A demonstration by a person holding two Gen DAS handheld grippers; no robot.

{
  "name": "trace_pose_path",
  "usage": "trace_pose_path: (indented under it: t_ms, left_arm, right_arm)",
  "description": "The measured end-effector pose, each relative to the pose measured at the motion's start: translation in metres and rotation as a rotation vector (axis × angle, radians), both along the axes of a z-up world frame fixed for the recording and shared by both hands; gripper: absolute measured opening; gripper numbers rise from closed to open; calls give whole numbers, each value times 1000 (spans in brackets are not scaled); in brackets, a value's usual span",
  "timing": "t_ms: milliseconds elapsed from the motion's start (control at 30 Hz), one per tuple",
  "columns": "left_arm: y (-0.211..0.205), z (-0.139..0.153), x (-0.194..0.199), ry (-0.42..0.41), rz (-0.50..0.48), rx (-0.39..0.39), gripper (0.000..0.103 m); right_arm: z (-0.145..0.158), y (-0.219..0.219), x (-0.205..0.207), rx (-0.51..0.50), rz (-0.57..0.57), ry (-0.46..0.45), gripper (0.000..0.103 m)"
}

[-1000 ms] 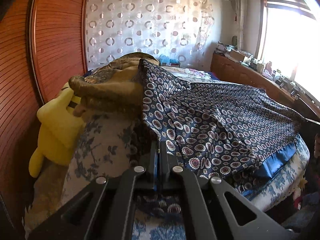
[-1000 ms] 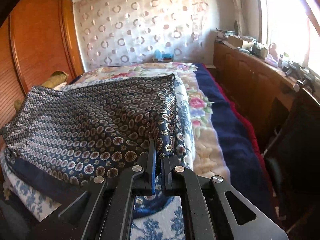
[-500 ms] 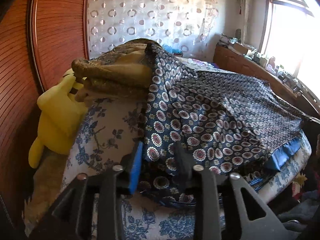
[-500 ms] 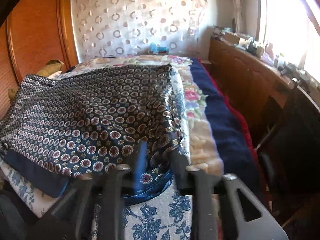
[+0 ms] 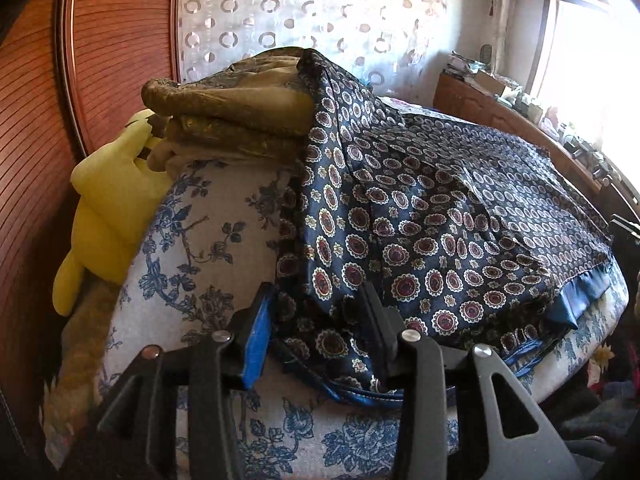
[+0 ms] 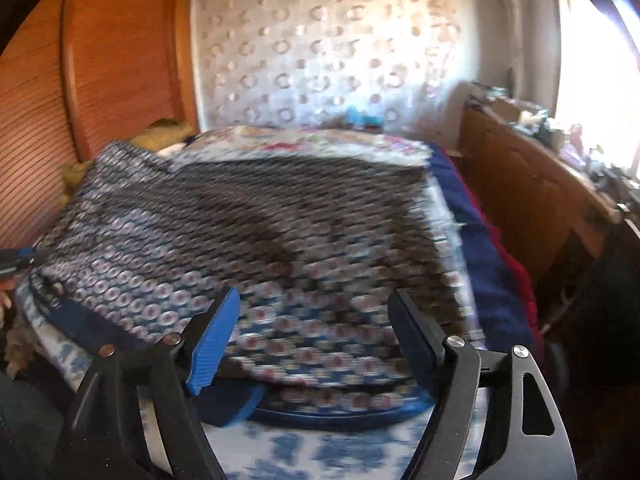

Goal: Fold small clothes

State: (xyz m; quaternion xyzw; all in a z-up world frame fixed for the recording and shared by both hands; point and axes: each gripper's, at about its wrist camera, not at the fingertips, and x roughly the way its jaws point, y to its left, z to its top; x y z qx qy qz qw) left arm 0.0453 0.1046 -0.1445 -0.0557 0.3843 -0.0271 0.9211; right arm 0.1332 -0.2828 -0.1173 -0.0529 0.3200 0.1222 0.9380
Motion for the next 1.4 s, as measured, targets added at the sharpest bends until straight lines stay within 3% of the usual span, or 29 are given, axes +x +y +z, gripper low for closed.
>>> trace_pose_path:
  t_ms: [200, 467, 700, 933, 1000, 1067, 1200, 1400]
  left_arm:
    - [-1, 0, 0, 1, 1, 11, 40]
    - [-1, 1, 0, 1, 3, 16, 40]
    - [-1, 0, 0, -2, 11, 12, 41]
    - [1, 1, 2, 2, 7, -25, 41]
    - [0, 1, 3, 3, -31, -60, 29]
    - [0, 2, 5, 15, -56, -87, 4]
    - [-2, 21, -5, -78, -68, -142, 1]
    - [-12, 57, -6, -171, -95, -134, 1]
  right_arm:
    - [-28, 32, 8, -18, 56, 65, 78]
    - [-46, 40, 16, -44, 51, 130, 78]
    - [-49, 43, 12, -56, 33, 123, 88]
    - [-50, 42, 10, -53, 28, 113, 90]
    - [-50, 42, 10, -53, 28, 112, 90]
    - [-50, 42, 10, -53, 27, 113, 90]
    - [-50, 43, 10, -51, 28, 112, 90]
    - [-48, 41, 4, -53, 32, 111, 91]
